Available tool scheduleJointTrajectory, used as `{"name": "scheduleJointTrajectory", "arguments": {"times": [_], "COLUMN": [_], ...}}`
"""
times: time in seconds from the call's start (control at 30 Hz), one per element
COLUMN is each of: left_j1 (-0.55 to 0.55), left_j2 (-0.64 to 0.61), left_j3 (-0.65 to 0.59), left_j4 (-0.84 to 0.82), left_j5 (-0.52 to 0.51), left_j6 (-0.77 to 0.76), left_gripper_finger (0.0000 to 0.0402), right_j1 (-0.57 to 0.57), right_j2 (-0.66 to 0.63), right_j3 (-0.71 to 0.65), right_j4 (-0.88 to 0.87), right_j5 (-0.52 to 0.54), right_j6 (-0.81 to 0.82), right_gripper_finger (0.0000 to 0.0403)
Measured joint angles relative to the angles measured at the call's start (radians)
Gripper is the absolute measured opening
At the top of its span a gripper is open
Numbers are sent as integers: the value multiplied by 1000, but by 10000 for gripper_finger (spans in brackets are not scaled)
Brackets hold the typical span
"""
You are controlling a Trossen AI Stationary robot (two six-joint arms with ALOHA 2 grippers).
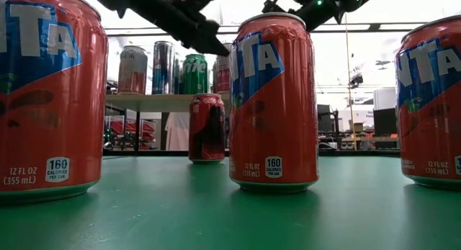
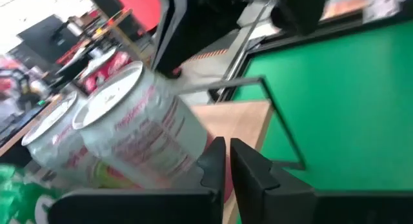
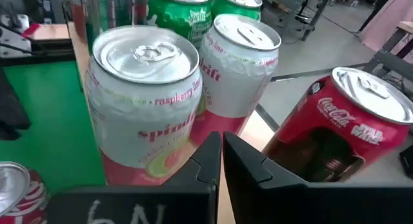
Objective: Place canned beverage on shelf
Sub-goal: Put the orange can on the shelf
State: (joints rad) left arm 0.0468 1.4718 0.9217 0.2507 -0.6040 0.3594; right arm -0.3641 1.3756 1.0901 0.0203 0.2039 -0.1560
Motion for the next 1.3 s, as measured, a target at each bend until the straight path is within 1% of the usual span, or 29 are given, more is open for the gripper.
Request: {"name": "scheduleJointTrajectory", "arguments": {"times": [0.3, 0.5, 0.67, 1.03, 1.2, 1.3], "left_j1": [32, 41, 41, 40, 36, 21], "left_j2": [25, 25, 25, 25, 20, -2], "left_j3": [0, 0, 0, 0, 0, 0], "left_j4": [10, 9, 11, 8, -30, -92], "left_j5": [-42, -42, -42, -42, -50, -102], "left_j6": [-10, -11, -16, -37, -45, -60], "left_gripper_finger": [1, 0, 0, 0, 0, 0], "right_j1": [-5, -5, -2, 51, 64, 63], "right_j2": [48, 48, 48, 46, 39, 26], "right_j3": [0, 0, 0, 0, 0, 0], "right_j4": [68, 78, 73, 30, 21, 1], "right_j5": [-8, -66, -81, -81, -61, 10], "right_j6": [-41, -39, -38, -26, -21, -17], "right_gripper_finger": [9, 9, 9, 9, 9, 9]}}
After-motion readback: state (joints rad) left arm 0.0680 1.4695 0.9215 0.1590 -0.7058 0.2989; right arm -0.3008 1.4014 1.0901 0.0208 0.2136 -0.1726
